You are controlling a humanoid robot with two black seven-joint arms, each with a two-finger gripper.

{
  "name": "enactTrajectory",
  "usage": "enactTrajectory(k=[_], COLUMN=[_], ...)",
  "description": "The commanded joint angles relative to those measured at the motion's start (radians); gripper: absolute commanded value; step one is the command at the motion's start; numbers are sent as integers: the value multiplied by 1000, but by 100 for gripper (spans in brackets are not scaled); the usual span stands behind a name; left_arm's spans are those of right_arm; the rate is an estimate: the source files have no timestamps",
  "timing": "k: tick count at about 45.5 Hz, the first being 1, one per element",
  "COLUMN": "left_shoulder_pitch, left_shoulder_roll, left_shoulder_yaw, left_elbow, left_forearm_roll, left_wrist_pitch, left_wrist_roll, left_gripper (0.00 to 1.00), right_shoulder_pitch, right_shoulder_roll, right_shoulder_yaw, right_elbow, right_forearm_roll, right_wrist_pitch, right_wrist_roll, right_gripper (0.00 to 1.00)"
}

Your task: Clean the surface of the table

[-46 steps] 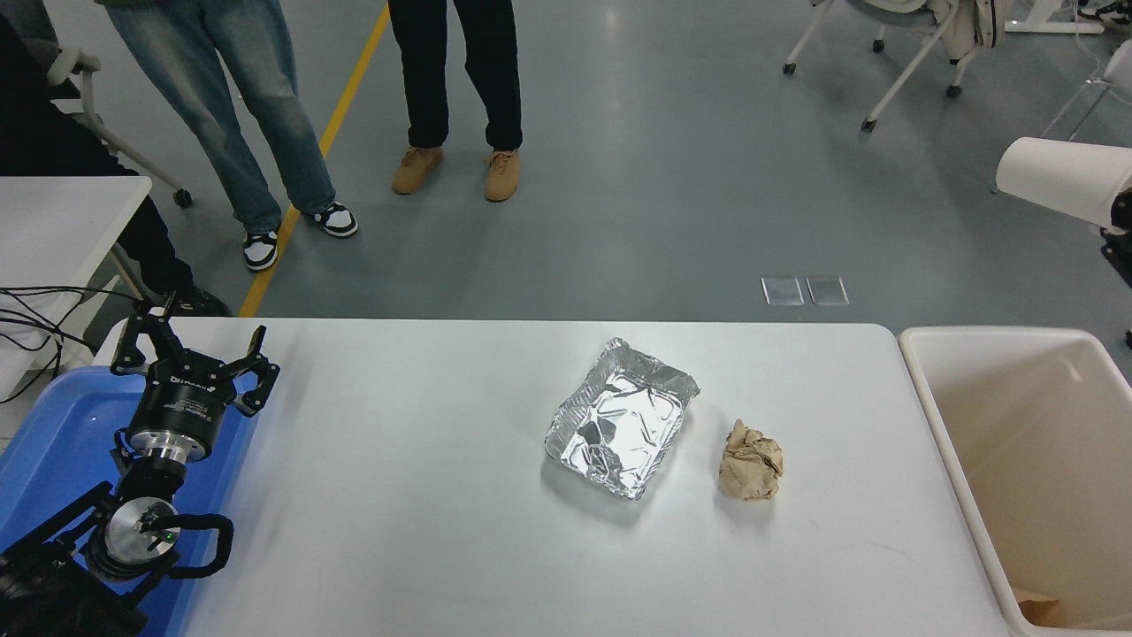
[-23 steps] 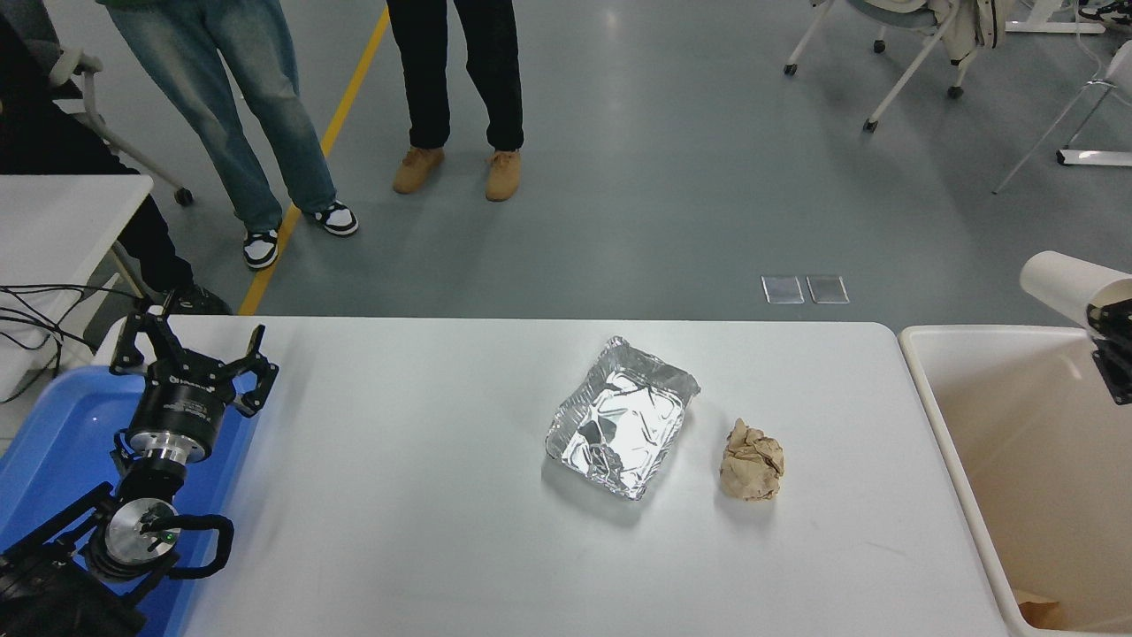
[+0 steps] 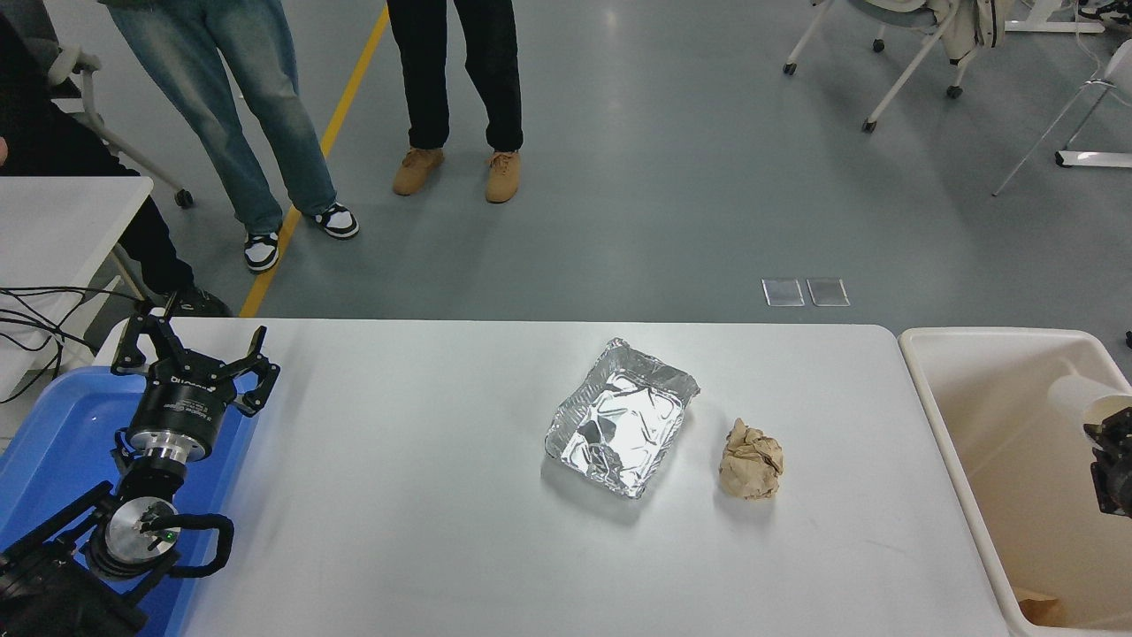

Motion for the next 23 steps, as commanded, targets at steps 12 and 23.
enactTrajectory(k=[12,23], left_shoulder_pitch=[1,1], left_shoulder_roll=[0,0], left_shoulder_yaw=[0,0], left_elbow=[0,0], left_forearm_roll=[0,0], left_wrist_pitch=[0,0], left_wrist_roll=[0,0], left_gripper=[99,99], right_shoulder_pitch=[-32,-49], right_shoulder_roll=[104,121], right_shoulder_yaw=[-70,-73], right_elbow=[-37,-34], right_forearm_roll=[21,23], right_wrist_pitch=[-141,-224], right_wrist_roll=[-6,-10], right_gripper=[0,0])
